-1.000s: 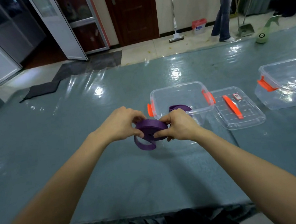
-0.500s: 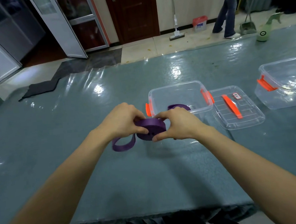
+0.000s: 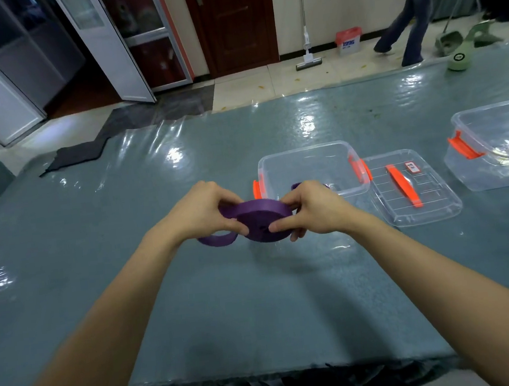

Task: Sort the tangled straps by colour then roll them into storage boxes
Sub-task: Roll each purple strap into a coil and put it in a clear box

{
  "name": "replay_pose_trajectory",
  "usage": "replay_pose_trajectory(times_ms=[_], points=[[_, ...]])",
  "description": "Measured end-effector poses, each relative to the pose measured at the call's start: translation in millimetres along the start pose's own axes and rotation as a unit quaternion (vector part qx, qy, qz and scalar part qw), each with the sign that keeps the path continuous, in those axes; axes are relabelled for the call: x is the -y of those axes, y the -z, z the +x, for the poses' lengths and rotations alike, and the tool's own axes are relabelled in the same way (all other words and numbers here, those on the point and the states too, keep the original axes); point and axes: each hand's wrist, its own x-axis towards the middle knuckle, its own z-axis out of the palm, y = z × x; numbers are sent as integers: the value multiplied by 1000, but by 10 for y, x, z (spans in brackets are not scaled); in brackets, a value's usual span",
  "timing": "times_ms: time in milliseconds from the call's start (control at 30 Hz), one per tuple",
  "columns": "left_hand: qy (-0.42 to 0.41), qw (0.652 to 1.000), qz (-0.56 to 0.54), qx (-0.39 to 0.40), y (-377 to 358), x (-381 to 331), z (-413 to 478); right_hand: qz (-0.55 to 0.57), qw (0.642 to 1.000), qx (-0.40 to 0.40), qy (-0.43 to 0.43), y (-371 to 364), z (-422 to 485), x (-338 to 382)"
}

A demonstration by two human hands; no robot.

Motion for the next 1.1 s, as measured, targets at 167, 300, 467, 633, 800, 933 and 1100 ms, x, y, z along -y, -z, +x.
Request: replay_pose_trajectory(times_ms=[167, 300, 467, 633, 800, 933, 1100], points=[[26, 955, -294, -13, -150, 200, -100, 225, 974, -7, -7, 171, -33, -31], [22, 931, -361, -37, -188, 136, -80, 296, 955, -15, 10, 123, -13, -58], [24, 941, -335, -36, -117, 82, -66, 384, 923, -22, -7, -90, -32, -209], [48, 960, -270, -48, -82, 33, -67, 432, 901, -7, -29, -335, -46, -377], [56, 980, -187, -37, 21, -4, -82, 335, 942, 8, -28, -342, -67, -352], [50, 996, 77, -6, 111, -64, -39, -24, 997, -63, -25, -146, -47, -136], [15, 962, 271, 42, 105, -273, 42, -179, 983, 25, 24, -221, 131, 147]])
